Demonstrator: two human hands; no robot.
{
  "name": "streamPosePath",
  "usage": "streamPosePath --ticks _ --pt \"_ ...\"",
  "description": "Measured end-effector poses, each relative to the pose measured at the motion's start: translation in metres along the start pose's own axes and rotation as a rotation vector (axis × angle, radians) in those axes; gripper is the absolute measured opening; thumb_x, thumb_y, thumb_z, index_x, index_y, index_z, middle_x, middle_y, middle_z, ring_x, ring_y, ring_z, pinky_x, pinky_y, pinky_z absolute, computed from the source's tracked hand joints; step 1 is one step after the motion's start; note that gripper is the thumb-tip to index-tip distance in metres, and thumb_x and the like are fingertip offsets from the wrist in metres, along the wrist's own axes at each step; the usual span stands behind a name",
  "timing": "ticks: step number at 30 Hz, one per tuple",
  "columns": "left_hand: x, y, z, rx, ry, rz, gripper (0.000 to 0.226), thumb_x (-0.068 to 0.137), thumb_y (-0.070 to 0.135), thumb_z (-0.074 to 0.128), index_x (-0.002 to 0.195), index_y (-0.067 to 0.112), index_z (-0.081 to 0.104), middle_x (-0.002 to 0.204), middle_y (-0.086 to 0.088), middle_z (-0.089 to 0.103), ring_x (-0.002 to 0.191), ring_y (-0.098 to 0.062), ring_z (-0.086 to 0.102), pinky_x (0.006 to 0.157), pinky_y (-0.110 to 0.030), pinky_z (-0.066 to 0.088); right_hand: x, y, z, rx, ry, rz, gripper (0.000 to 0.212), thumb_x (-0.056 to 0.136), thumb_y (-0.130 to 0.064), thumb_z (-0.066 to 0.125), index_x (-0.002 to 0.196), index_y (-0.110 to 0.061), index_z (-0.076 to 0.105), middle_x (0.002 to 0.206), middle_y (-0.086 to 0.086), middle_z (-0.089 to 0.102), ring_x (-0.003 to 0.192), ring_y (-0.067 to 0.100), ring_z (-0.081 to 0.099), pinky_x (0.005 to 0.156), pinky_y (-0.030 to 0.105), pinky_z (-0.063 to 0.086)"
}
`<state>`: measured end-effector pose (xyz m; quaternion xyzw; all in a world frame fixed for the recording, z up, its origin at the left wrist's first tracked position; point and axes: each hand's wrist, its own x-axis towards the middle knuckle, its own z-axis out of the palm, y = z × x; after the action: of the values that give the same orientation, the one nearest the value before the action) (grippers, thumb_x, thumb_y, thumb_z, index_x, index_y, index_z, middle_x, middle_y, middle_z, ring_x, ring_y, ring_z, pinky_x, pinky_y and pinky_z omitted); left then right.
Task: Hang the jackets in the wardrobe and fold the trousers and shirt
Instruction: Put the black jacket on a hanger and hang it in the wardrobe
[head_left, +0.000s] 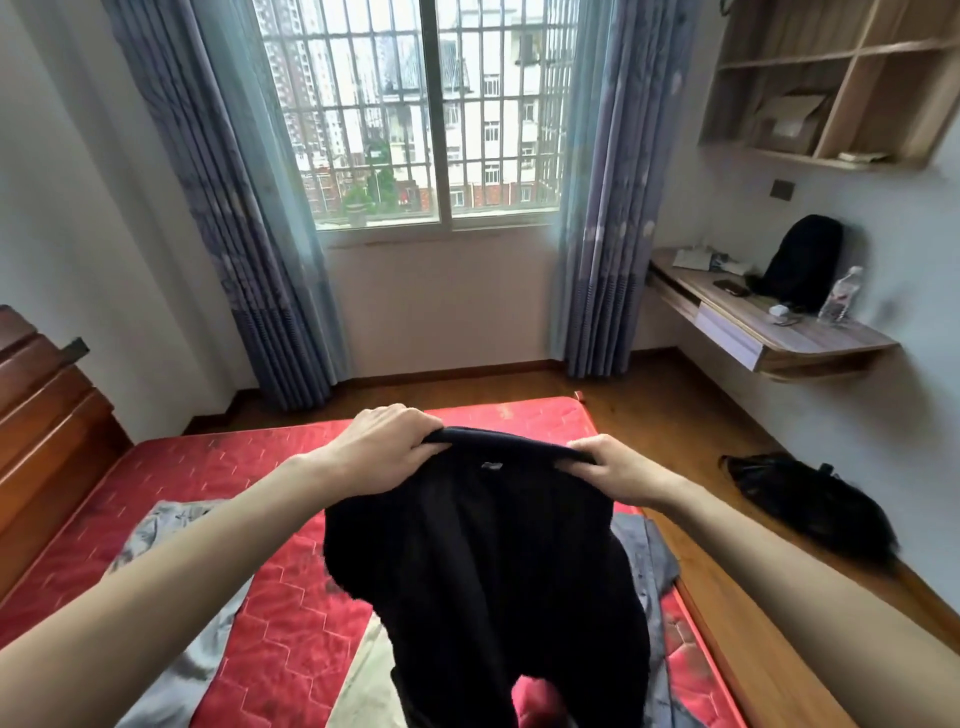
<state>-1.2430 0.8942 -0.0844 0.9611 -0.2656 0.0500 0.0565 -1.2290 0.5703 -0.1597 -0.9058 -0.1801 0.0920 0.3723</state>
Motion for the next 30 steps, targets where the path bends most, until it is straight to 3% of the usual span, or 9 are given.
streamPosePath --ticks 4,7,9,13,16,19,24,28,30 --pt "-0.007 -0.017 0.006 -0.061 -0.053 -0.061 0.051 0.099 0.069 0.046 0.09 0.026 0.071 0.081 0.009 0.07 0.081 -0.017 0.066 0.07 -0.036 0.048 -0.011 -0.005 0.002 -0.065 0.143 -0.099 0.021 0.107 -0.031 0.056 0.107 -0.019 0.074 0.099 -0.006 0.076 0.091 0.009 0.071 0.087 0.044 0.056" --pt "-0.012 -0.03 0.006 -0.122 -0.042 -0.063 0.062 0.079 0.092 0.048 0.084 0.036 0.074 0.073 0.011 0.071 0.072 -0.007 0.066 0.069 -0.031 0.053 -0.02 -0.02 -0.011 -0.208 0.219 -0.132 0.026 0.106 -0.04 0.057 0.105 -0.018 0.071 0.097 -0.003 0.075 0.092 0.015 0.072 0.085 0.045 0.055" --pt "-0.013 -0.038 0.005 -0.165 -0.045 -0.025 0.055 0.078 0.087 0.056 0.072 0.033 0.069 0.067 0.007 0.069 0.066 -0.01 0.065 0.066 -0.034 0.053 -0.029 -0.033 -0.021 -0.286 0.236 -0.136 0.027 0.105 -0.045 0.054 0.103 -0.022 0.069 0.093 -0.006 0.073 0.087 0.016 0.071 0.079 0.043 0.055" --pt "-0.013 -0.046 0.011 -0.186 -0.097 0.034 0.028 0.093 0.055 0.07 0.075 0.034 0.067 0.067 0.008 0.064 0.068 -0.015 0.063 0.066 -0.036 0.048 -0.052 -0.058 -0.029 -0.59 0.246 -0.179 0.033 0.102 -0.061 0.048 0.104 -0.032 0.063 0.077 -0.02 0.057 0.067 0.006 0.06 0.063 0.029 0.049" --pt "-0.013 -0.038 0.024 -0.162 -0.017 0.045 0.037 0.097 0.044 0.069 0.066 0.037 0.048 0.068 0.011 0.056 0.072 -0.021 0.06 0.065 -0.034 0.04 -0.075 -0.074 -0.027 -0.785 0.314 -0.191 0.041 0.092 -0.08 0.048 0.092 -0.039 0.052 0.062 -0.022 0.044 0.053 -0.003 0.046 0.053 0.021 0.036" --pt "-0.014 -0.029 0.035 -0.317 0.021 0.086 0.037 0.097 0.046 0.069 0.069 0.028 0.053 0.067 0.008 0.059 0.064 -0.014 0.058 0.06 -0.035 0.041 -0.105 -0.086 -0.024 -0.813 0.414 -0.131 0.035 0.093 -0.079 0.046 0.085 -0.044 0.04 0.057 -0.021 0.046 0.051 -0.004 0.047 0.052 0.019 0.029" --pt "-0.023 0.004 0.037 -0.804 -0.108 0.265 0.013 0.092 0.051 0.074 0.09 0.039 0.079 0.075 0.007 0.076 0.063 -0.008 0.07 0.059 -0.036 0.053 -0.167 -0.097 -0.017 -0.82 0.533 0.049 0.063 0.09 -0.089 0.032 0.082 -0.032 0.057 0.06 -0.014 0.056 0.056 0.0 0.054 0.054 0.019 0.03" --pt "-0.019 0.043 0.03 -0.881 -0.045 0.396 0.049 0.077 0.081 0.068 0.094 0.037 0.082 0.079 0.008 0.079 0.068 -0.012 0.075 0.062 -0.039 0.059 -0.225 -0.108 -0.008 -0.81 0.648 0.135 0.061 0.098 -0.081 0.029 0.091 -0.034 0.067 0.056 -0.023 0.046 0.053 -0.009 0.049 0.054 0.013 0.027" --pt "-0.017 0.064 0.026 -0.87 0.022 0.468 0.055 0.076 0.087 0.063 0.091 0.037 0.081 0.077 0.012 0.077 0.067 -0.008 0.073 0.061 -0.035 0.058 -0.256 -0.113 -0.005 -0.799 0.738 0.159 0.062 0.1 -0.077 0.031 0.093 -0.03 0.072 0.059 -0.019 0.057 0.055 -0.001 0.056 0.053 0.012 0.031"
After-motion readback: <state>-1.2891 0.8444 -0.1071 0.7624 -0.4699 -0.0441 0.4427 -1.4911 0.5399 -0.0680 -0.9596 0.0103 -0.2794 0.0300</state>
